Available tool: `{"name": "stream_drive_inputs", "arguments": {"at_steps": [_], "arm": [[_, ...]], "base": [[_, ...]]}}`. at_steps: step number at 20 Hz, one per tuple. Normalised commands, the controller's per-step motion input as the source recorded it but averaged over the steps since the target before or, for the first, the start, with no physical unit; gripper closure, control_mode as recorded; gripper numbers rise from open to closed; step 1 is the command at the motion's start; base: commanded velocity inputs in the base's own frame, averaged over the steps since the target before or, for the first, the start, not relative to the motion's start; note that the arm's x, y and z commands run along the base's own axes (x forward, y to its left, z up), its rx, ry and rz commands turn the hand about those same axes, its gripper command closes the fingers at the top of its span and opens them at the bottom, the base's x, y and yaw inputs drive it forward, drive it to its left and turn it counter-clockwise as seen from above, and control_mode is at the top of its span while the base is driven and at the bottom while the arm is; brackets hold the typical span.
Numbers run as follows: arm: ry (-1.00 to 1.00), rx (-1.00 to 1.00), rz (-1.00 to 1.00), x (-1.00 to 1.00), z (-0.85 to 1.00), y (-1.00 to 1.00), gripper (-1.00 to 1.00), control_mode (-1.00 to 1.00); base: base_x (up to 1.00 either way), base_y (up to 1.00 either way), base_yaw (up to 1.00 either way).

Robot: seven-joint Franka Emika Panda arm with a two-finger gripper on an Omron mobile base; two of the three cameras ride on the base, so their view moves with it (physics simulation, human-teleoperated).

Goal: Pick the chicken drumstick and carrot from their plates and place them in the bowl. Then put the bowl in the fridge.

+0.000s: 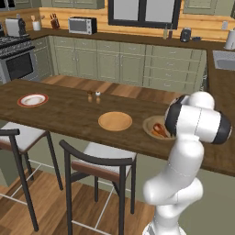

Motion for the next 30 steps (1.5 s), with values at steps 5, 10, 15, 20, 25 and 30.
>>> {"name": "stream_drive_inputs", "arguments": {"at_steps": [5,10,15,20,25,30], "arm": [[-0.01,0.0,-0.25,-0.6,0.61,0.0,1.0,-1.0],[-0.01,0.0,-0.52,-0.48,0.6,0.03,1.0,-1.0],[-0.07,0.01,-0.46,-0.74,0.66,0.02,1.0,-1.0],[-0.14,0.02,-0.01,-0.99,0.99,0.1,1.0,-1.0],[-0.03,0.1,0.0,-1.0,0.89,0.28,1.0,-1.0],[-0.04,0.08,0.0,-0.97,0.55,0.52,1.0,-1.0]], "base": [[0.0,0.0,0.0],[0.0,0.0,0.0],[0.0,0.0,0.0],[0.0,0.0,0.0],[0.0,0.0,0.0],[0.0,0.0,0.0]]}}
